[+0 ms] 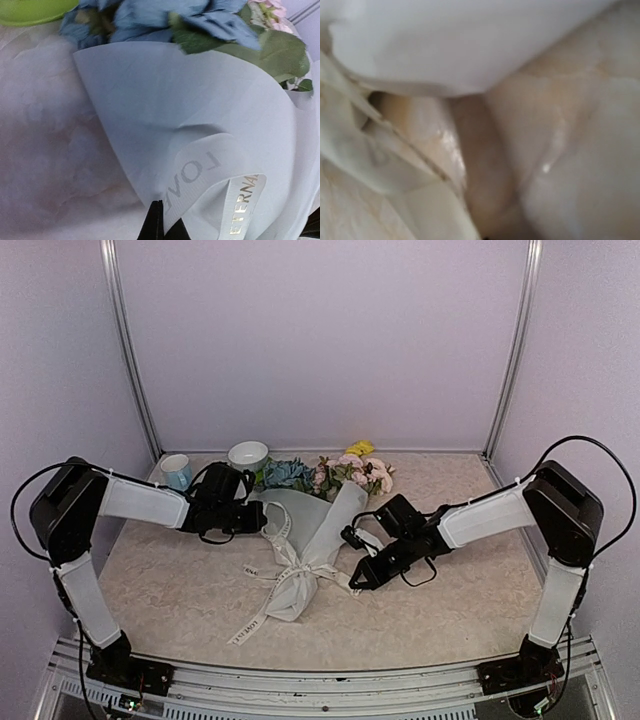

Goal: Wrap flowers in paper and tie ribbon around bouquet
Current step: Reset both arms

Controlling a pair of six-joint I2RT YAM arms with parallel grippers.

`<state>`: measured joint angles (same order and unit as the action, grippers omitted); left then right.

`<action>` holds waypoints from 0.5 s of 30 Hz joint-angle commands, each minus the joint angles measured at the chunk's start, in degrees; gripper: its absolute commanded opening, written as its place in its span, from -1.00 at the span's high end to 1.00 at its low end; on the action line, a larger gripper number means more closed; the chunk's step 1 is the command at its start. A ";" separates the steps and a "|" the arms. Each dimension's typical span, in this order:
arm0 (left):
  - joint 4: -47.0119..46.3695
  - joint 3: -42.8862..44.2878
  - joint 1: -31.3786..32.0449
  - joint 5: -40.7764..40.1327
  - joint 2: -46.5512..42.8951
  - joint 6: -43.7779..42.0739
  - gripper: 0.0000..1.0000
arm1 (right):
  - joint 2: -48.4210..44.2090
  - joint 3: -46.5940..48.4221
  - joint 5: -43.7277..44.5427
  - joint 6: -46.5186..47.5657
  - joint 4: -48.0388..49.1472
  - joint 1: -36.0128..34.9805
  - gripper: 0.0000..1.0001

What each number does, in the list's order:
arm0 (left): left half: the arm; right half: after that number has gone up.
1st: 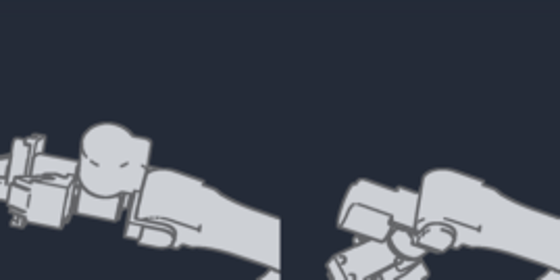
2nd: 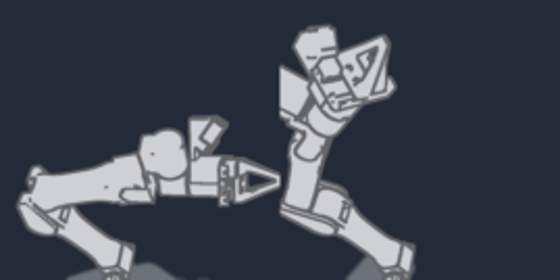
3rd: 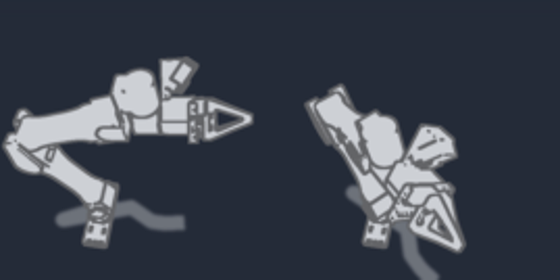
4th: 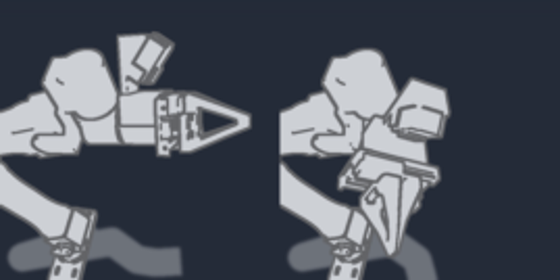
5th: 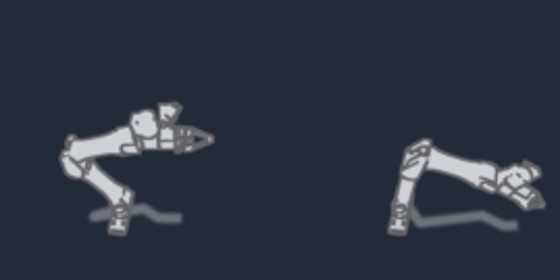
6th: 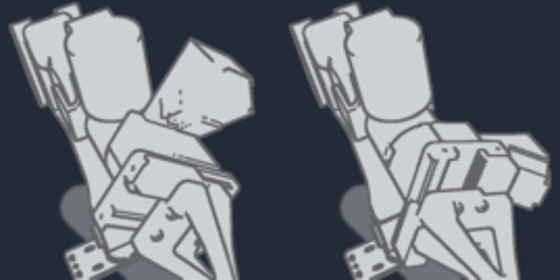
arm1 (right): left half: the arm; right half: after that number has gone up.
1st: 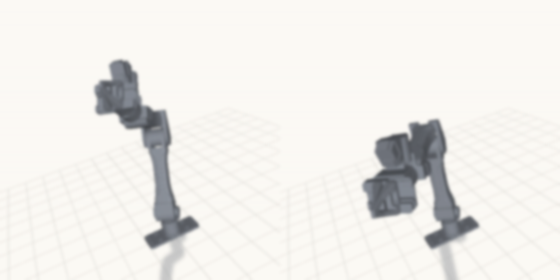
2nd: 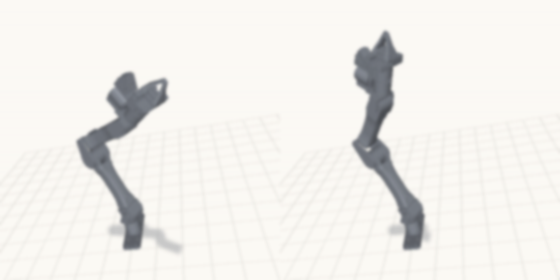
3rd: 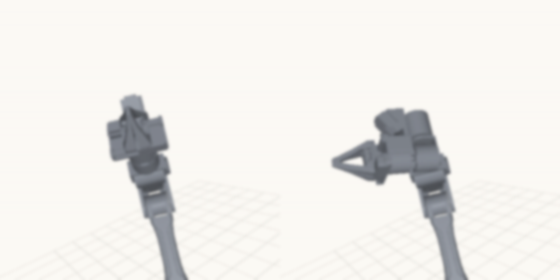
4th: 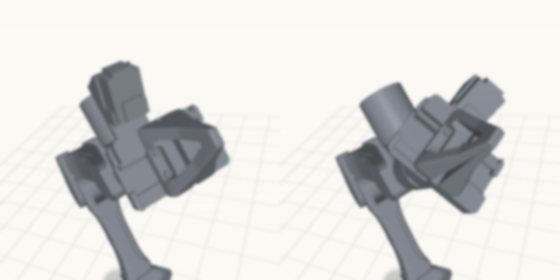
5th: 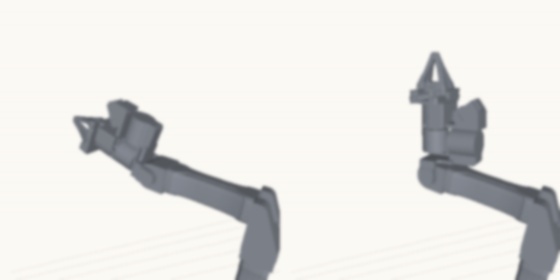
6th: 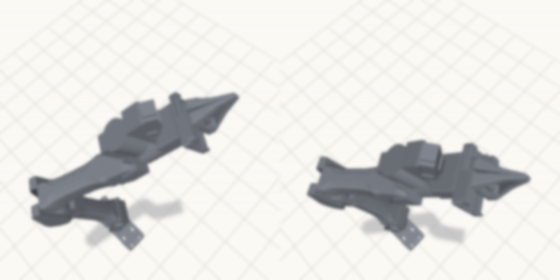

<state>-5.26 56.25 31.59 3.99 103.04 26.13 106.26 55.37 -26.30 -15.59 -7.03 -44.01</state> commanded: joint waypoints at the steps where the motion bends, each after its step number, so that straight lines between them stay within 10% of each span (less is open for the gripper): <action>1: 0.14 -4.27 -3.02 -3.57 -1.53 3.62 1.00 | -2.19 -2.60 1.76 -0.30 -3.63 0.85 1.00; 15: 0.40 -10.60 -5.98 -5.92 -2.89 7.16 1.00 | -3.00 -7.87 -1.51 -0.40 -3.00 3.36 1.00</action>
<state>-7.20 46.59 27.59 1.23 100.82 31.16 102.30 50.00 -28.18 -15.94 -7.18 -41.58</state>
